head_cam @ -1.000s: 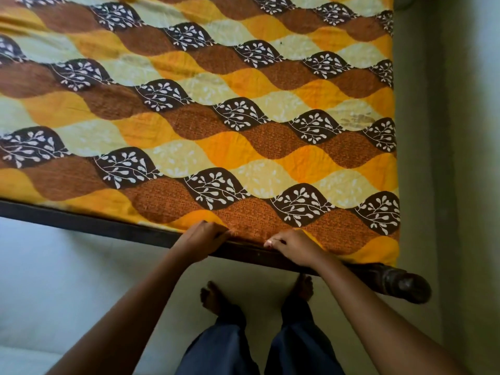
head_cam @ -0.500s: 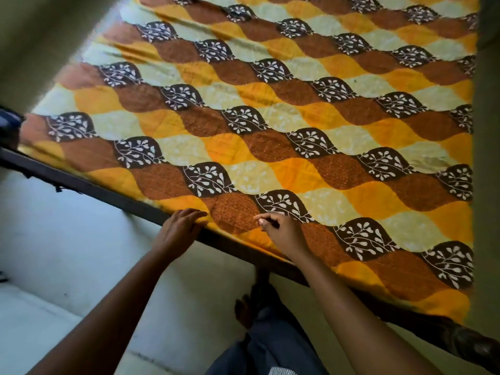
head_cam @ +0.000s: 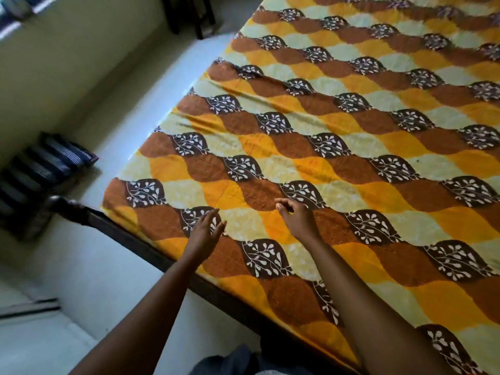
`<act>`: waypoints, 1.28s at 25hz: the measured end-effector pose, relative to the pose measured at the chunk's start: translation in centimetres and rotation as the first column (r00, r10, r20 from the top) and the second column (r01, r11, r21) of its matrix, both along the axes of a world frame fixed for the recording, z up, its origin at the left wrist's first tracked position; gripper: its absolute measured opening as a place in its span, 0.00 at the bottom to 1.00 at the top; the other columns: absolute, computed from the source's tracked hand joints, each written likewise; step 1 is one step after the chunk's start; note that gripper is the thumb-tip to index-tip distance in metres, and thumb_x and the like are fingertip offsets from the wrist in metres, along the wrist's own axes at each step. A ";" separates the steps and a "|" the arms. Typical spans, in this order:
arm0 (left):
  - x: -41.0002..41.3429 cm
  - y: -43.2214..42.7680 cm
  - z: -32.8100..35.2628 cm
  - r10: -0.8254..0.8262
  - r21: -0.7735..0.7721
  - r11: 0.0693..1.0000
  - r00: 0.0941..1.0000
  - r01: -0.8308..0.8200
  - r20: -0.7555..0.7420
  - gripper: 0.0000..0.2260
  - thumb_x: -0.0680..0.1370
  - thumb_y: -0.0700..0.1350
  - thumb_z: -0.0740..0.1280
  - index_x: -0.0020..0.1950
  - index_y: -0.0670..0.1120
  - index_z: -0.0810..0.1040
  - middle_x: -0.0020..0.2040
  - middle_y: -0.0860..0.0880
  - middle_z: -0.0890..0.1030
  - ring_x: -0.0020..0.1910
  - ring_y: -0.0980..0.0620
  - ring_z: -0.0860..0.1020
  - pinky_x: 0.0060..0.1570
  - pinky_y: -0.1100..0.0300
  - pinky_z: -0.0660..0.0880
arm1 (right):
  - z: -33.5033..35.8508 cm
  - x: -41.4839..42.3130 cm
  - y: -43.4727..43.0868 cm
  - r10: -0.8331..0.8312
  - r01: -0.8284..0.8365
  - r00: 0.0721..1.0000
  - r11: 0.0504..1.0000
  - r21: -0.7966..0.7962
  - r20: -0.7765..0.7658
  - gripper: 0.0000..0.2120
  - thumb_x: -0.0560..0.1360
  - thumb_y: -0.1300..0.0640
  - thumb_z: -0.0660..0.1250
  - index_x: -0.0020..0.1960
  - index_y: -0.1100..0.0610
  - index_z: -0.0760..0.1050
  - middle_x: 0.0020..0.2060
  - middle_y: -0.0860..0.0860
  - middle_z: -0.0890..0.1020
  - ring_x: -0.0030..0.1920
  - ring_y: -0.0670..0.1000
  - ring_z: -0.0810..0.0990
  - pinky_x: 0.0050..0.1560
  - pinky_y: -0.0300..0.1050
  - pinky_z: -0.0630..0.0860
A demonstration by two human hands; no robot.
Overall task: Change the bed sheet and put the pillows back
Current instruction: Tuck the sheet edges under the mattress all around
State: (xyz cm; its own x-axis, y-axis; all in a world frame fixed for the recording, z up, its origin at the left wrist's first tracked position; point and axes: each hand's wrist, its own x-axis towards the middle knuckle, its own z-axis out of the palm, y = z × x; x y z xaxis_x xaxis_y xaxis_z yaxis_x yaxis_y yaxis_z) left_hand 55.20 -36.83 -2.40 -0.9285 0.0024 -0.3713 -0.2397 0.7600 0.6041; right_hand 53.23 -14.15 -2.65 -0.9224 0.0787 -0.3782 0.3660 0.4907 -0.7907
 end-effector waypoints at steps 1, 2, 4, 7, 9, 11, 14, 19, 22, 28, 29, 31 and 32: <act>-1.3 -0.7 0.6 0.023 0.009 1.000 1.000 -0.023 -0.002 0.21 0.80 0.47 0.60 0.73 0.44 0.63 0.71 0.42 0.66 0.63 0.49 0.70 0.57 0.58 0.67 | 0.3 -1.6 -0.8 0.000 0.000 1.000 1.000 -0.010 0.006 0.12 0.79 0.54 0.61 0.60 0.56 0.76 0.54 0.55 0.81 0.48 0.50 0.79 0.41 0.40 0.71; -2.5 -1.6 1.2 0.063 0.020 0.998 0.998 -0.063 0.011 0.21 0.80 0.47 0.60 0.72 0.44 0.64 0.70 0.42 0.67 0.62 0.48 0.71 0.56 0.59 0.68 | 0.6 -3.1 -2.1 0.013 -0.013 1.000 1.000 -0.019 0.027 0.12 0.79 0.54 0.61 0.59 0.56 0.76 0.54 0.55 0.81 0.52 0.52 0.79 0.45 0.42 0.72; -3.6 -4.4 1.7 0.167 0.076 0.982 0.984 -0.171 0.058 0.20 0.80 0.46 0.60 0.72 0.44 0.65 0.68 0.40 0.69 0.59 0.48 0.72 0.50 0.63 0.69 | 0.8 -4.9 -5.2 0.069 -0.069 0.996 0.998 -0.001 0.058 0.12 0.79 0.54 0.61 0.59 0.58 0.77 0.54 0.55 0.81 0.55 0.55 0.78 0.49 0.44 0.73; -4.0 -10.7 2.2 0.276 0.198 0.934 0.953 -0.297 0.128 0.19 0.80 0.45 0.61 0.70 0.44 0.68 0.66 0.41 0.71 0.61 0.48 0.72 0.55 0.58 0.72 | 1.0 -6.3 -11.6 0.136 -0.138 0.985 0.990 0.016 0.107 0.12 0.79 0.54 0.62 0.59 0.57 0.76 0.56 0.56 0.80 0.56 0.56 0.78 0.51 0.45 0.74; -4.0 -15.2 2.9 0.316 0.293 0.890 0.936 -0.350 0.157 0.17 0.79 0.45 0.62 0.68 0.44 0.70 0.66 0.43 0.72 0.65 0.47 0.71 0.60 0.55 0.71 | 1.4 -6.6 -16.2 0.170 -0.174 0.975 0.984 0.021 0.143 0.14 0.79 0.53 0.61 0.61 0.58 0.75 0.59 0.56 0.78 0.58 0.56 0.76 0.52 0.47 0.73; -3.9 -21.6 4.2 0.331 0.343 0.866 0.931 -0.364 0.153 0.15 0.79 0.43 0.62 0.66 0.44 0.72 0.63 0.48 0.74 0.61 0.53 0.72 0.56 0.61 0.69 | 1.7 -6.5 -22.4 0.208 -0.216 0.963 0.976 0.029 0.171 0.15 0.79 0.53 0.61 0.63 0.58 0.74 0.61 0.56 0.77 0.59 0.56 0.76 0.50 0.44 0.71; -3.7 -33.2 6.6 0.372 0.323 0.867 0.924 -0.379 0.084 0.13 0.80 0.45 0.62 0.64 0.48 0.75 0.59 0.51 0.76 0.58 0.55 0.73 0.52 0.62 0.69 | 2.8 -6.5 -32.9 0.280 -0.285 0.945 0.958 0.009 0.169 0.15 0.79 0.53 0.61 0.63 0.57 0.74 0.59 0.54 0.78 0.54 0.53 0.77 0.43 0.39 0.68; -1.4 -50.3 7.5 0.496 0.264 0.817 0.858 -0.512 0.130 0.12 0.80 0.48 0.61 0.63 0.52 0.74 0.60 0.51 0.75 0.60 0.54 0.72 0.54 0.60 0.68 | 3.7 -8.3 -46.7 0.345 -0.324 0.929 0.934 -0.153 0.137 0.12 0.78 0.58 0.62 0.60 0.57 0.75 0.51 0.50 0.78 0.47 0.46 0.76 0.49 0.41 0.73; -1.2 -57.1 6.7 0.566 0.251 0.760 0.801 -0.599 0.194 0.14 0.80 0.48 0.60 0.66 0.50 0.73 0.64 0.49 0.73 0.60 0.55 0.70 0.57 0.58 0.67 | 3.8 -11.1 -52.7 0.422 -0.395 0.900 0.896 -0.204 0.106 0.08 0.77 0.53 0.64 0.55 0.48 0.76 0.52 0.48 0.79 0.47 0.46 0.79 0.51 0.44 0.76; -10.2 -64.1 3.3 0.494 0.248 0.795 0.827 -0.554 0.268 0.14 0.81 0.47 0.59 0.66 0.49 0.72 0.65 0.48 0.73 0.59 0.55 0.71 0.58 0.59 0.67 | 1.6 -18.9 -58.6 0.293 -0.277 0.954 0.944 -0.178 0.071 0.10 0.77 0.53 0.64 0.59 0.49 0.75 0.53 0.48 0.79 0.53 0.50 0.78 0.59 0.51 0.75; -13.2 -64.8 3.0 0.459 0.248 0.813 0.842 -0.527 0.284 0.14 0.81 0.47 0.59 0.66 0.49 0.72 0.65 0.48 0.74 0.59 0.55 0.71 0.58 0.59 0.67 | 1.5 -20.4 -59.0 0.217 -0.202 0.973 0.966 -0.159 0.082 0.11 0.78 0.54 0.64 0.60 0.51 0.76 0.53 0.48 0.79 0.52 0.50 0.78 0.59 0.51 0.75; -19.1 -65.2 3.0 0.356 0.261 0.860 0.882 -0.438 0.309 0.14 0.81 0.48 0.59 0.66 0.49 0.72 0.64 0.48 0.74 0.59 0.54 0.72 0.57 0.60 0.68 | 1.5 -23.1 -59.3 0.079 -0.067 0.992 0.991 -0.118 0.102 0.12 0.78 0.56 0.63 0.60 0.53 0.76 0.52 0.49 0.78 0.51 0.50 0.77 0.59 0.51 0.74; -22.0 -65.1 3.0 0.294 0.279 0.882 0.905 -0.381 0.308 0.14 0.81 0.48 0.59 0.66 0.49 0.72 0.63 0.48 0.74 0.59 0.53 0.72 0.57 0.59 0.68 | 1.5 -24.3 -59.1 0.024 -0.013 0.994 0.995 -0.100 0.106 0.12 0.78 0.56 0.63 0.60 0.54 0.76 0.52 0.49 0.78 0.51 0.50 0.77 0.59 0.51 0.74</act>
